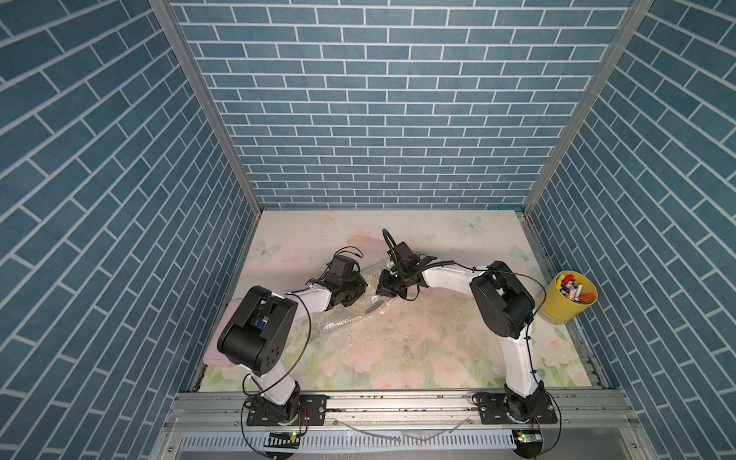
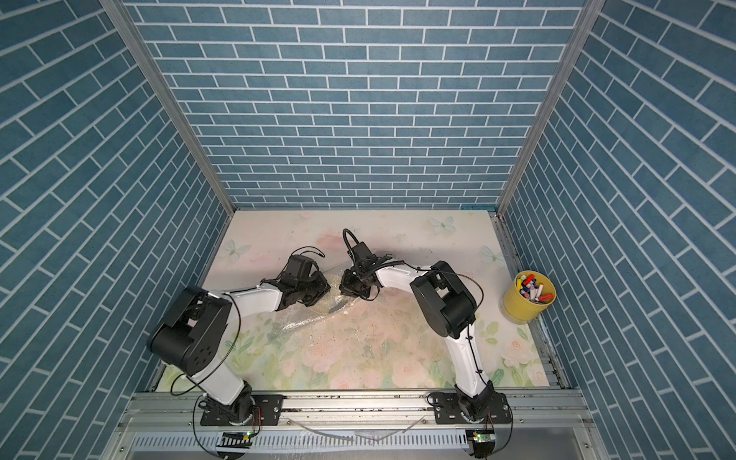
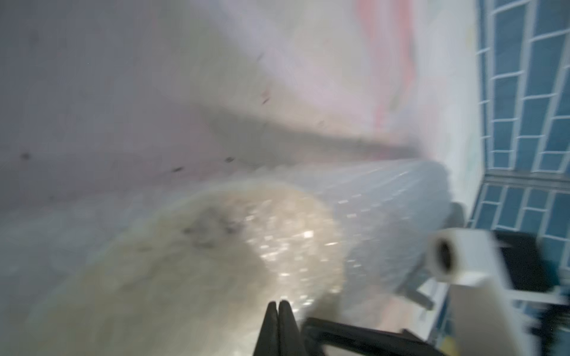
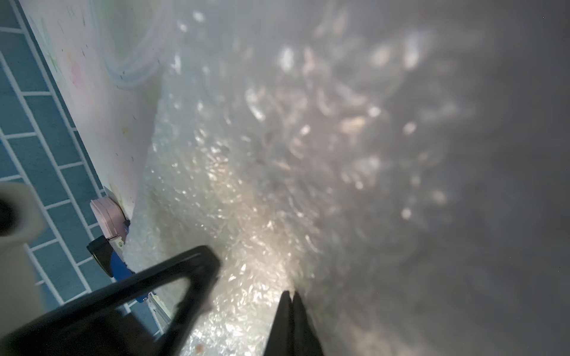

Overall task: Wrap dinner plates in bubble wrap
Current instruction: Wrap the plate in the bubble wrap.

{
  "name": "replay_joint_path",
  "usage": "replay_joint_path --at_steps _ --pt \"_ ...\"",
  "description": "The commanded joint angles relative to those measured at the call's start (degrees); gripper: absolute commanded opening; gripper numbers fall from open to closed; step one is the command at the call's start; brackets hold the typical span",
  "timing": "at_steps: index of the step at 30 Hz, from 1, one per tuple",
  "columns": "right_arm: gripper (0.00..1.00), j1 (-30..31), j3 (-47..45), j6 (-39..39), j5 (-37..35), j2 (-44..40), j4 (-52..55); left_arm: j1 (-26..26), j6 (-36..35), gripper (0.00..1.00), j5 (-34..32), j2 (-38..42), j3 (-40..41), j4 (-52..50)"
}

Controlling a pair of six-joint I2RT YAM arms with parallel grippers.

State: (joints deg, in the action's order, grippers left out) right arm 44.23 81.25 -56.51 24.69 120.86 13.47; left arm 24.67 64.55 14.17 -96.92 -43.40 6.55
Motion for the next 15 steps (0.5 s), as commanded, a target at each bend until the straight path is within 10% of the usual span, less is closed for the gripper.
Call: replay_joint_path --at_steps 1,15 --pt "0.0 0.4 1.8 1.7 -1.2 -0.8 4.1 -0.1 0.0 0.0 1.3 -0.3 1.6 -0.3" --pt "0.0 3.1 1.8 1.4 1.6 -2.7 8.3 -0.7 -4.0 0.0 1.1 -1.1 2.5 -1.4"
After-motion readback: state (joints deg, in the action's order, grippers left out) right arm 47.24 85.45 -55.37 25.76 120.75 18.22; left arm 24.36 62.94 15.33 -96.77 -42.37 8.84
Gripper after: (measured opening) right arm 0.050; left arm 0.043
